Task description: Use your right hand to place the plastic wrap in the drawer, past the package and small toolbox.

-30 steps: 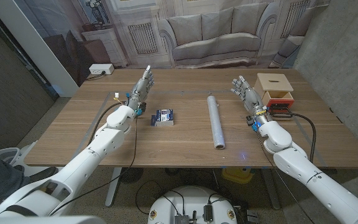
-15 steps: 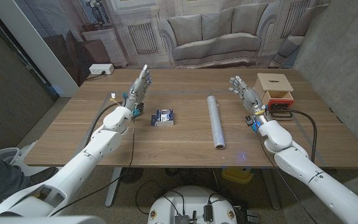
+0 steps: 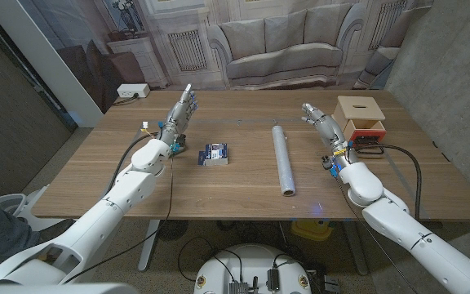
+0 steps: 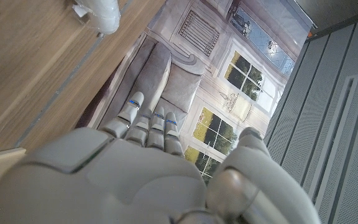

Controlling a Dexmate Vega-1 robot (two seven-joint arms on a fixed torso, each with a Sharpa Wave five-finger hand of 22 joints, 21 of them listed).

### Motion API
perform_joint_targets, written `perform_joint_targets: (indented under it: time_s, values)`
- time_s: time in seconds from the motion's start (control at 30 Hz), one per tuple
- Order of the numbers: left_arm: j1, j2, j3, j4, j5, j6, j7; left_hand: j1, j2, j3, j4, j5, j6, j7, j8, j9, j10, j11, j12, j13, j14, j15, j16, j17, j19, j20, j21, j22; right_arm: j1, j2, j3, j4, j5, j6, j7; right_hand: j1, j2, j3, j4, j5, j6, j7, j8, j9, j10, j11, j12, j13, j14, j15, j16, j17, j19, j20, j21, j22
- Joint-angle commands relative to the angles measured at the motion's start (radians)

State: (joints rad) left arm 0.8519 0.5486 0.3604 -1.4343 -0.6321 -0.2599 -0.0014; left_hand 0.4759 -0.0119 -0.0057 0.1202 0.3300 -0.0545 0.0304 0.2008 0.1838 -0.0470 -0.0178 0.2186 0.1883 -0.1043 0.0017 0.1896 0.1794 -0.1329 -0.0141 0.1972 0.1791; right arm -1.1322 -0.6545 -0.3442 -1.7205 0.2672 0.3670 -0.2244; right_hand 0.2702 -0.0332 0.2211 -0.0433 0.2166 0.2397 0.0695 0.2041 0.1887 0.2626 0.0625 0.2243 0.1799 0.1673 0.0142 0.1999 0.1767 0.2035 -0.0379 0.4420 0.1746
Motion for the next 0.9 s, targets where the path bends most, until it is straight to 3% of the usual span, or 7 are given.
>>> perform_joint_targets:
  time_s: [0.03,0.5,0.9]
  values:
    - [-0.033,-0.012,0.004,0.069,-0.010,-0.025,-0.048,0.000,0.005,-0.002,-0.005,0.007,0.001,-0.001,0.007,0.004,0.008,-0.002,0.003,0.002,0.005,0.000,0.006,0.003,-0.008,0.005,0.005,0.002,-0.077,-0.024,0.011,-0.159,-0.179,-0.190,-0.170,0.009,-0.003,0.003,-0.009,0.001,0.012,0.001,0.006,0.001,0.014,0.000,0.006,0.005,0.016,0.003,0.004,0.003,0.013,-0.010,-0.003,0.002]
    - [-0.052,-0.025,0.008,0.120,-0.019,-0.042,-0.082,0.001,0.007,-0.005,-0.005,0.007,0.004,-0.001,0.007,0.004,0.010,-0.003,0.002,0.002,0.007,0.000,0.005,0.003,-0.008,0.006,0.004,0.002,-0.107,-0.031,-0.019,-0.254,-0.284,-0.318,-0.223,0.014,-0.003,0.003,-0.013,0.000,0.018,0.001,0.005,0.002,0.018,0.002,0.006,0.005,0.029,0.005,0.005,0.004,0.026,-0.008,-0.006,0.002]
    - [-0.044,-0.015,0.009,0.106,-0.019,-0.038,-0.086,0.002,0.009,-0.007,-0.005,0.006,0.006,-0.001,0.006,0.004,0.010,0.000,0.001,0.002,0.007,-0.001,0.004,0.003,-0.009,0.005,0.004,0.002,-0.126,-0.033,-0.041,-0.294,-0.340,-0.383,-0.252,0.025,-0.006,0.001,-0.021,-0.002,0.036,0.010,0.008,0.002,0.038,0.001,0.010,0.004,0.055,0.008,0.008,0.003,0.058,-0.008,-0.006,0.002]
